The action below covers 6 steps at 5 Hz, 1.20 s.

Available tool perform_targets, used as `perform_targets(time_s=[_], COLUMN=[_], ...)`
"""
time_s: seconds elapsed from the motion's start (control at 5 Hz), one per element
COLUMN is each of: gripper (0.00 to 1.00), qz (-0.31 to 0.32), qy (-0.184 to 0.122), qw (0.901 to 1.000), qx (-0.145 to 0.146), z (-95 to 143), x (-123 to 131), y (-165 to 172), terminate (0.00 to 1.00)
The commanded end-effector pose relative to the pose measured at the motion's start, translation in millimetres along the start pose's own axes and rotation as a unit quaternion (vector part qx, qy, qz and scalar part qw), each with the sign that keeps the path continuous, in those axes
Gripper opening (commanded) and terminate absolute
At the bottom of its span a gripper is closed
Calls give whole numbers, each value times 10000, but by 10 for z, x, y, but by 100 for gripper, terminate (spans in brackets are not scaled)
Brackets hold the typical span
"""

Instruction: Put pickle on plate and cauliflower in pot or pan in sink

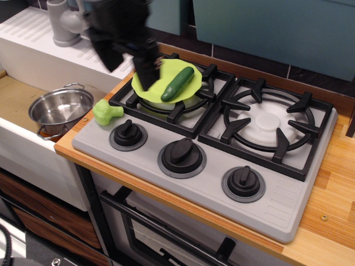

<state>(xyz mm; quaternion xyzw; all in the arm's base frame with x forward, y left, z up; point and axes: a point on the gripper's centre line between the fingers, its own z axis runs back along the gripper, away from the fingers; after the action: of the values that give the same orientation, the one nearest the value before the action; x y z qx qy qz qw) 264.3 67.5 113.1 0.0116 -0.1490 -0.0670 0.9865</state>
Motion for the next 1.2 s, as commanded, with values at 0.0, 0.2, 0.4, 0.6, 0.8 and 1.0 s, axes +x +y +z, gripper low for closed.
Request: perform_targets(time_s=[0.0, 0.2, 0.4, 0.6, 0.8, 1.0], gripper=[100, 100, 100, 100, 100, 100], qz=[24, 25, 1, -10, 134, 140], qy=[-689, -817, -919, -1007, -1060, -1147], qw=[9969, 9955, 9944, 9934, 9927, 9920], qx=[382, 485, 513, 548, 554, 505], z=[54, 27, 1, -33, -129, -262], x=[-79, -107, -111, -108, -130, -197], y=[319, 459, 576, 641, 658, 629], terminate=[0, 0, 0, 0, 0, 0])
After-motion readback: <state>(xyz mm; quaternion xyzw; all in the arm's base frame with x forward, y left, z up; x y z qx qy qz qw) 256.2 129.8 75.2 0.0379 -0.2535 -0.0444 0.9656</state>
